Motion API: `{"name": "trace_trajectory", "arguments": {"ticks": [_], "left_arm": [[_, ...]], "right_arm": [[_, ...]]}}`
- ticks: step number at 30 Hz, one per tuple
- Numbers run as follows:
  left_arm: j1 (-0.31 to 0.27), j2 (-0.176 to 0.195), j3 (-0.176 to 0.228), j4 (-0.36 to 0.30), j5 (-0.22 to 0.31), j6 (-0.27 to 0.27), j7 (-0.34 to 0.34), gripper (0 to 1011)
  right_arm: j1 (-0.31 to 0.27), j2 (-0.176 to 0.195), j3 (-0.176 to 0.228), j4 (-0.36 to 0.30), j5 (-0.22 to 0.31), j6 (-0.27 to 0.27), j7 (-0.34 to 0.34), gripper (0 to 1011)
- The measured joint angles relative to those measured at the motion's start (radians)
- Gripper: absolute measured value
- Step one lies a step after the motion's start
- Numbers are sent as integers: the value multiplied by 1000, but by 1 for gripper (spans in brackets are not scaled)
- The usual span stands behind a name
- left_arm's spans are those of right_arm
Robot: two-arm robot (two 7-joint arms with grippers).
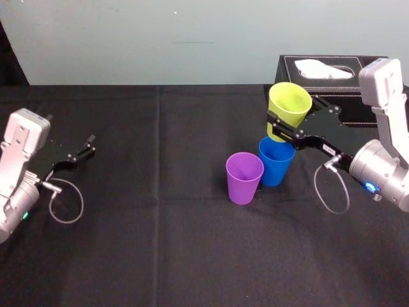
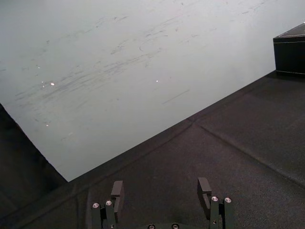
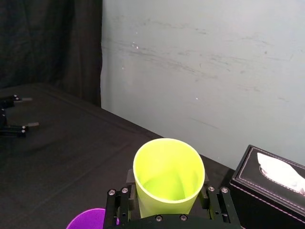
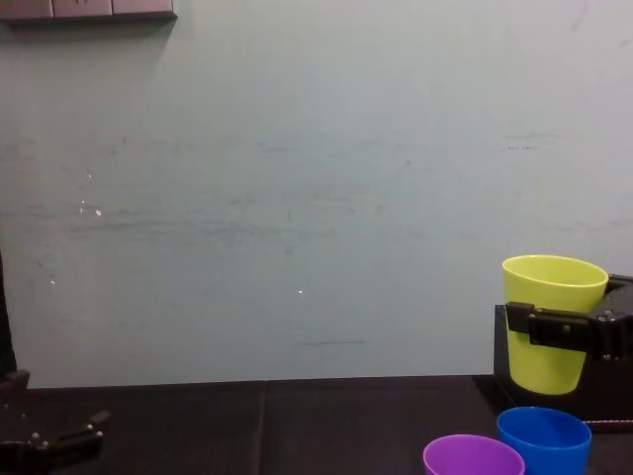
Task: Stack the three plastic cups sequentially using one hand.
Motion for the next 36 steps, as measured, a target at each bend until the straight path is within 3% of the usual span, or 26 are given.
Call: {"name": "trace_trajectory", "arguments": {"ticks": [36], "left_arm": [[0, 0, 0, 0, 0, 0, 0, 1011]], "right_arm": [[-3, -35, -7, 83, -45, -9, 16, 736]]}}
